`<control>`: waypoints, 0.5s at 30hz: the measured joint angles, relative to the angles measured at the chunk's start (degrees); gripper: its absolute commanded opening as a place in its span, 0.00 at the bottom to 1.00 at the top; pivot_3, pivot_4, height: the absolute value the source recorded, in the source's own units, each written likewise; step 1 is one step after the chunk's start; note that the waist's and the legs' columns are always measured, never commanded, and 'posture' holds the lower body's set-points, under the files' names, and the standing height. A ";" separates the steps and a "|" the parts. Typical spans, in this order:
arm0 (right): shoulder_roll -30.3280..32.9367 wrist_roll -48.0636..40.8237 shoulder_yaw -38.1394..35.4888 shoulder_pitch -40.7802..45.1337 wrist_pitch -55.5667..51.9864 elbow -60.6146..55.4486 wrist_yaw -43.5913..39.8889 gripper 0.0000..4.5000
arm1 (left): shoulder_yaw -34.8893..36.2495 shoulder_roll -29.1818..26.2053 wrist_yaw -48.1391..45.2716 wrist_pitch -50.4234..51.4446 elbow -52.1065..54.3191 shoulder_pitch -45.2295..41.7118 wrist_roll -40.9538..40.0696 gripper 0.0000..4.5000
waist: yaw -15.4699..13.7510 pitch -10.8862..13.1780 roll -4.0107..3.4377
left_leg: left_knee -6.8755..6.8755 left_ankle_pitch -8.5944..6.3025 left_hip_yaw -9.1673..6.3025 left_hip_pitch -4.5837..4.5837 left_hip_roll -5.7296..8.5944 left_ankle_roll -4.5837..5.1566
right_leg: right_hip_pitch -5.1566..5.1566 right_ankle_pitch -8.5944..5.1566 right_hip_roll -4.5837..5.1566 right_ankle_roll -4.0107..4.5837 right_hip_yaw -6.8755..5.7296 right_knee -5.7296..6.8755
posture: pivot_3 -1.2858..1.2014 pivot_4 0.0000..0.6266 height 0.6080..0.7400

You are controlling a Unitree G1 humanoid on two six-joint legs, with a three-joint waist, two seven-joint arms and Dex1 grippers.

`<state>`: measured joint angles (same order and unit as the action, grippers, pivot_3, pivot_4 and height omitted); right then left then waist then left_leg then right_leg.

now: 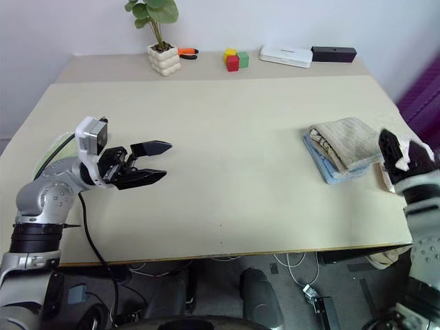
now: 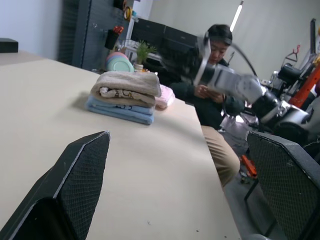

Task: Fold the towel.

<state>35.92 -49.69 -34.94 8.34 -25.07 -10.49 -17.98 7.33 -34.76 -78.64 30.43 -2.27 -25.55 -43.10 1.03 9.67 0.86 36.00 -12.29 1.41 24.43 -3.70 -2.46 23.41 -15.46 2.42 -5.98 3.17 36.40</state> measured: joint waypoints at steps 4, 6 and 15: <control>2.01 0.75 7.64 2.24 -1.07 -5.83 -6.00 0.98 | 0.18 -0.53 0.05 -0.03 -0.04 0.02 0.13 1.00 | -0.37 0.01 0.03 | 0.00 0.00 -0.03 0.03 0.00 0.00 | -0.01 0.00 0.00 -0.01 -0.03 0.00 | 0.52 0.24 1.00; 2.38 2.46 13.05 3.97 -0.90 -6.27 -10.67 0.98 | 0.80 -1.73 0.38 -0.03 -0.02 0.24 0.17 1.00 | -0.35 0.01 0.03 | 0.06 0.00 -0.01 0.04 0.01 0.00 | -0.01 -0.04 0.02 0.05 -0.02 -0.01 | 0.52 0.24 1.00; 1.45 13.04 33.10 8.35 5.96 -5.60 -30.90 0.98 | 6.93 -6.27 3.64 0.19 3.89 5.87 -0.50 1.00 | -0.34 0.02 0.04 | 0.06 0.00 0.00 0.04 0.00 0.00 | 0.00 -0.04 0.03 0.06 -0.03 -0.01 | 0.52 0.24 1.00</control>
<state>37.37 -36.66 -1.85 16.69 -19.11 -16.09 -48.88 14.26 -41.03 -75.00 30.62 1.63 -19.68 -43.60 0.69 9.69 0.90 36.06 -12.29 1.41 24.47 -3.70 -2.46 23.41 -15.50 2.45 -5.92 3.14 36.39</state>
